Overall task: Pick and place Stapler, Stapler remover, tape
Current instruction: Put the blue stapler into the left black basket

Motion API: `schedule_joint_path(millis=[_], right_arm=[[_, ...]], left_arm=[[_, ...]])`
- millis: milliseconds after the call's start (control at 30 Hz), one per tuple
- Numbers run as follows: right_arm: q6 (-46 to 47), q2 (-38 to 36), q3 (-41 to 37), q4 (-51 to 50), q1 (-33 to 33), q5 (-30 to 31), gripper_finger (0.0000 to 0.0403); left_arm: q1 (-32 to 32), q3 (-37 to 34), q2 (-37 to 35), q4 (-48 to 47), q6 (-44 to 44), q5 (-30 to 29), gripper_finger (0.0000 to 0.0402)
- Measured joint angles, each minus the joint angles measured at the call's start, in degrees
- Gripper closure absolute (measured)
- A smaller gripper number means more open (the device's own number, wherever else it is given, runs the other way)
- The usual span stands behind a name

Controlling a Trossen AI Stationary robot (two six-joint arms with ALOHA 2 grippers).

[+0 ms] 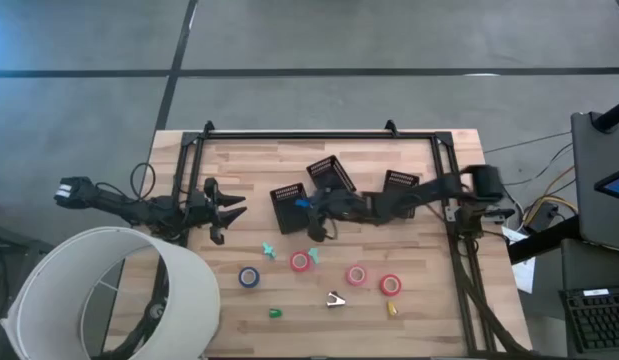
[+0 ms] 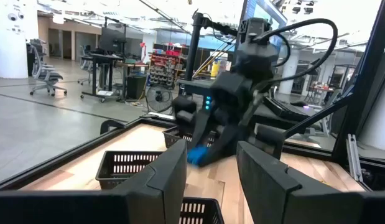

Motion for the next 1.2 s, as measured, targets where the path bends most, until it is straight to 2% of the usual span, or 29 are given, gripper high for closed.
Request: schedule_joint_path(millis=[67,133,300,567,767,1200], right_arm=[[-3.27,4.08,5.01,-3.09,-1.01,-4.17,0.0328],[-4.2,7.72,10.49,-8.76,-1.79,-5.67,0.0331],[-5.75,15.29,23.48,-26.94,-4.25,-5.57,0.0329],[-5.06,23.55,37.63,-41.02,-6.32,-5.58,0.0296],[-9.03,24.35,40.75,-43.99,-6.19,-4.99,0.027],[-7.29,21.35,39.9,-45.99,-6.28,-4.72,0.0243]], left_arm=[[0.0,0.0,0.0,-0.01,-0.04,0.0,0.0257],[0.0,0.0,0.0,-0.02,-0.2,0.0,0.0257],[-0.01,0.0,0.01,-1.87,-2.45,0.0,0.0257],[-0.02,0.0,0.02,-4.01,-4.97,0.0,0.0257],[0.0,0.0,0.02,-3.98,-5.11,0.0,0.0257],[0.0,0.0,0.59,-4.94,-6.6,0.0,0.0257]])
